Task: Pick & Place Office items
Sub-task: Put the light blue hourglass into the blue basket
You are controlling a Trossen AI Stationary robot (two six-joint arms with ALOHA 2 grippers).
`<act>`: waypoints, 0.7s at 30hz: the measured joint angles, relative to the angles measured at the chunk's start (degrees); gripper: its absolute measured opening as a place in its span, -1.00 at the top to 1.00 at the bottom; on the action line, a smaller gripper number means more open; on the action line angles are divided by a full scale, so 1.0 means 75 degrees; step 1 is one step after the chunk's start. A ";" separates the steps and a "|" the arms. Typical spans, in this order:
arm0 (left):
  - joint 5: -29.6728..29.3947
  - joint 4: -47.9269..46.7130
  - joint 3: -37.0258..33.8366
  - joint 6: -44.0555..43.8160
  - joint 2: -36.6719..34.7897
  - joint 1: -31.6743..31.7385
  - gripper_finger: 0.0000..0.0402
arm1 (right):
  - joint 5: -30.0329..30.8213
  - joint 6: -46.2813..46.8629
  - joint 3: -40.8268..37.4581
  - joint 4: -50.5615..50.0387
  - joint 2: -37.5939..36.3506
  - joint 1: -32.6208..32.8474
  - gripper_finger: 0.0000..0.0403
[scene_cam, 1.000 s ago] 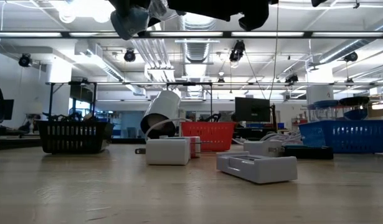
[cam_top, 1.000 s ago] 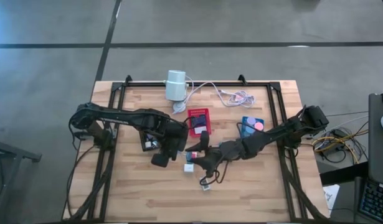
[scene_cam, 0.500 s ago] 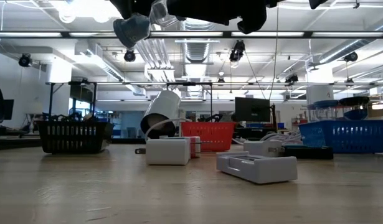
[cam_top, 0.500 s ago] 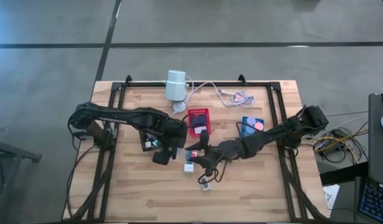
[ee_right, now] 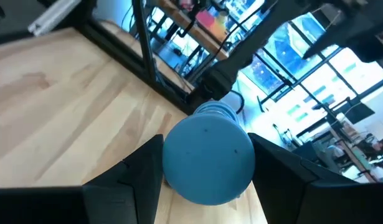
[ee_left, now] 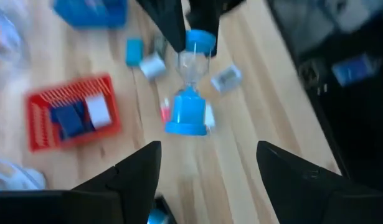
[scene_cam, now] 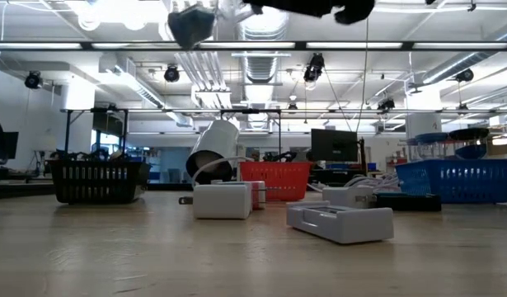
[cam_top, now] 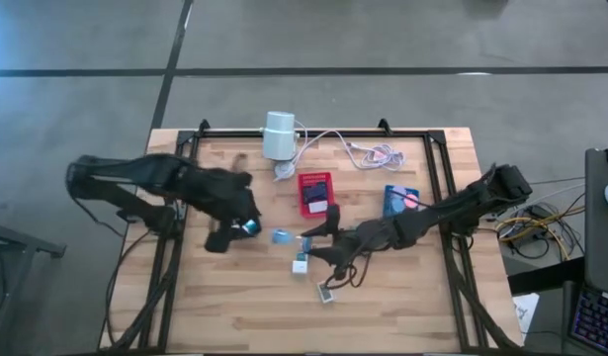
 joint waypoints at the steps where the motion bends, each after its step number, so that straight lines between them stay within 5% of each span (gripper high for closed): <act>1: -0.0092 0.0476 -0.0392 -0.0017 -0.0399 -0.0030 -0.31 | -0.0020 0.0093 -0.0073 0.0000 -0.0123 0.0003 0.03; 8: -0.0366 0.4644 -0.4014 0.0185 -0.3152 0.0072 -0.14 | -0.0393 0.0815 -0.1051 0.0392 -0.1102 0.0005 0.03; 16: -0.0504 0.8817 -0.7803 0.0408 -0.4932 0.0114 0.54 | -0.0583 0.1075 -0.2820 0.2433 -0.2044 0.0003 0.03; 21: -0.0959 0.9932 -0.9267 0.0840 -0.5349 0.0163 0.94 | -0.0587 0.1459 -0.3806 0.3257 -0.2552 0.0004 0.03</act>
